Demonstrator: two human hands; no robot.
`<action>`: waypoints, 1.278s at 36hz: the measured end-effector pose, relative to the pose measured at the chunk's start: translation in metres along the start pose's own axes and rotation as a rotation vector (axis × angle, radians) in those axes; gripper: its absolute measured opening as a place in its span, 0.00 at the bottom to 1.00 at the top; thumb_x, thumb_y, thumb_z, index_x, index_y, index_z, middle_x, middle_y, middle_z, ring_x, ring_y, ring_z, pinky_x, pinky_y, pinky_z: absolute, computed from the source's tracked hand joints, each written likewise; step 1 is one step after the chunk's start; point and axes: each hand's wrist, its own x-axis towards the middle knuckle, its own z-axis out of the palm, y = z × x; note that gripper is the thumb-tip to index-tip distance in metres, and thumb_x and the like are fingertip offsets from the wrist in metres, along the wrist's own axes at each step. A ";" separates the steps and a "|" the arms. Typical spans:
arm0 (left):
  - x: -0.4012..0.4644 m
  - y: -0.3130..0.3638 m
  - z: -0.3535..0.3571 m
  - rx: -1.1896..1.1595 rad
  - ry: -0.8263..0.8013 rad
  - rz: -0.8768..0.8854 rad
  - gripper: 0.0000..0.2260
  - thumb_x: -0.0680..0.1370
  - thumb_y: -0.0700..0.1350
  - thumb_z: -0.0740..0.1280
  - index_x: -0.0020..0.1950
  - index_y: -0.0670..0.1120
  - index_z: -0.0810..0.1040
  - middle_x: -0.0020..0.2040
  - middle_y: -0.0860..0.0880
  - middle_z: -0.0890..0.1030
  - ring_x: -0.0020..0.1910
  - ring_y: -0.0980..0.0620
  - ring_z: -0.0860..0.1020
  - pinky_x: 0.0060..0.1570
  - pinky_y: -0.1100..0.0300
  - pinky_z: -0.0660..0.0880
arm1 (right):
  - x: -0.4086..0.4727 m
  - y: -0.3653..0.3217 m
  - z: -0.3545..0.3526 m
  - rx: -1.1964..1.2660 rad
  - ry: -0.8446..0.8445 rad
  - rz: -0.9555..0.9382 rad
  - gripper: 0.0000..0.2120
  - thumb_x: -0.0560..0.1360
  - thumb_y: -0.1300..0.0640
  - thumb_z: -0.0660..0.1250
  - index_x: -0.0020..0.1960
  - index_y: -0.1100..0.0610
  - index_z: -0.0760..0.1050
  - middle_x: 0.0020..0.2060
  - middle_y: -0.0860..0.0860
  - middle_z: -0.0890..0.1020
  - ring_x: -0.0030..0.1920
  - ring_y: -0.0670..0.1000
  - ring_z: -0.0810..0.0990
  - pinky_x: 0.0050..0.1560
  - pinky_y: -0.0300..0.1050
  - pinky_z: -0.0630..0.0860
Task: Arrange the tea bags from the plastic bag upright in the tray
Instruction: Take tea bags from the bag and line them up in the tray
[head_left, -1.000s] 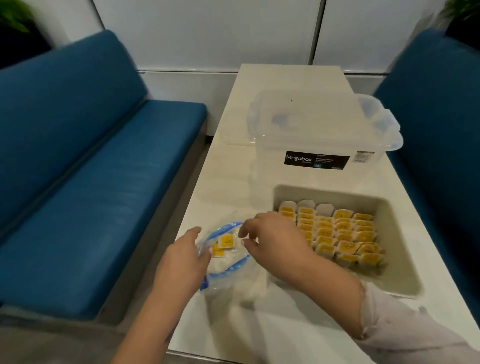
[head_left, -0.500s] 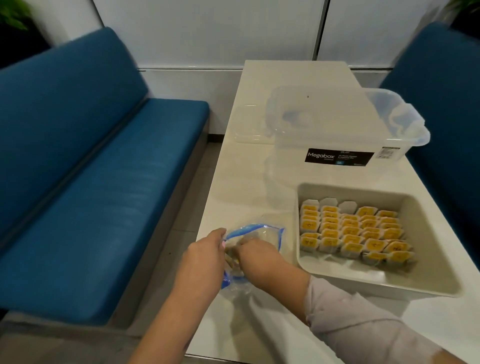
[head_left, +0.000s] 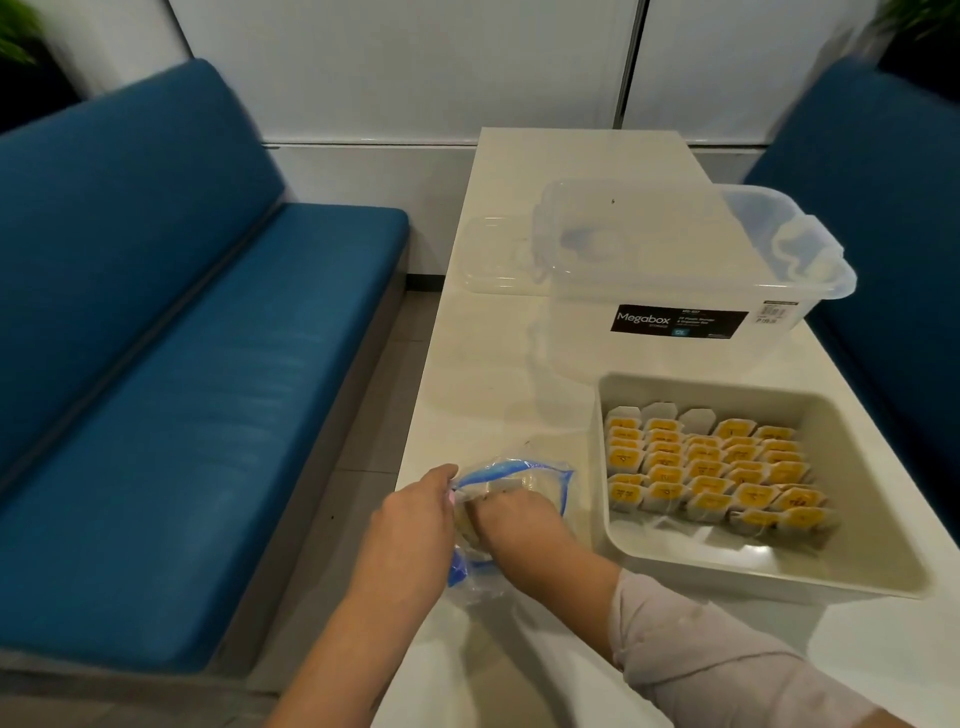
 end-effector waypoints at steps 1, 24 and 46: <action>0.001 -0.001 0.001 -0.011 0.006 -0.004 0.16 0.82 0.43 0.56 0.69 0.52 0.69 0.56 0.49 0.79 0.50 0.50 0.79 0.44 0.63 0.77 | -0.002 0.002 -0.002 0.016 0.025 -0.007 0.17 0.78 0.57 0.62 0.66 0.59 0.69 0.58 0.57 0.78 0.56 0.59 0.77 0.55 0.51 0.73; 0.002 0.001 -0.013 -0.191 -0.005 0.060 0.23 0.77 0.45 0.67 0.70 0.56 0.67 0.67 0.56 0.73 0.65 0.56 0.72 0.60 0.61 0.71 | -0.073 0.049 -0.083 0.422 0.357 -0.189 0.17 0.74 0.69 0.63 0.51 0.50 0.81 0.47 0.47 0.84 0.46 0.46 0.80 0.49 0.38 0.76; -0.003 0.058 -0.031 -1.512 -0.531 -0.269 0.15 0.68 0.45 0.67 0.53 0.40 0.79 0.41 0.43 0.84 0.36 0.49 0.83 0.28 0.61 0.80 | -0.089 0.090 -0.084 0.208 0.888 -0.597 0.17 0.67 0.74 0.68 0.43 0.52 0.80 0.49 0.44 0.85 0.63 0.46 0.75 0.73 0.55 0.56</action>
